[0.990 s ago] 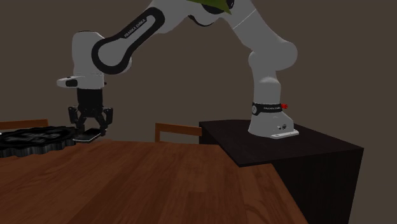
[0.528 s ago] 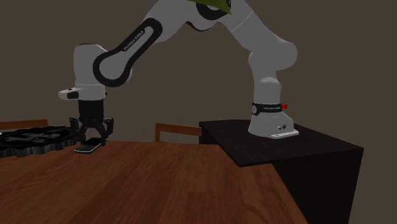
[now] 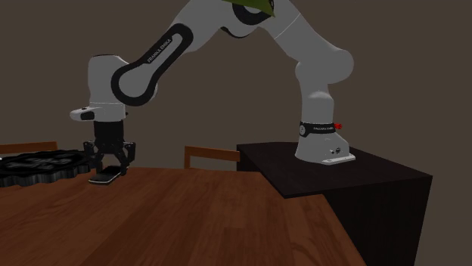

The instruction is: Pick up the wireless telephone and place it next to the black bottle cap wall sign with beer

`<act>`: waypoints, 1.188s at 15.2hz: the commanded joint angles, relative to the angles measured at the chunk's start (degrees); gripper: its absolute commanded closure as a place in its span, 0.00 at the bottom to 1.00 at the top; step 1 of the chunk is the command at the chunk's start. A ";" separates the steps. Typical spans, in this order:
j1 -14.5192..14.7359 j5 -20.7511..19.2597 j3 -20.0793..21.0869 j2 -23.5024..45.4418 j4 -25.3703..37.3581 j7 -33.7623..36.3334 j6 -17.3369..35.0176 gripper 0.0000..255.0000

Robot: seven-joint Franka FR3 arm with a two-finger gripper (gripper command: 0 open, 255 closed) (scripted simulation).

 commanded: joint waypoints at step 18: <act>-0.31 0.29 0.30 -5.72 -1.87 -0.16 -3.84 0.00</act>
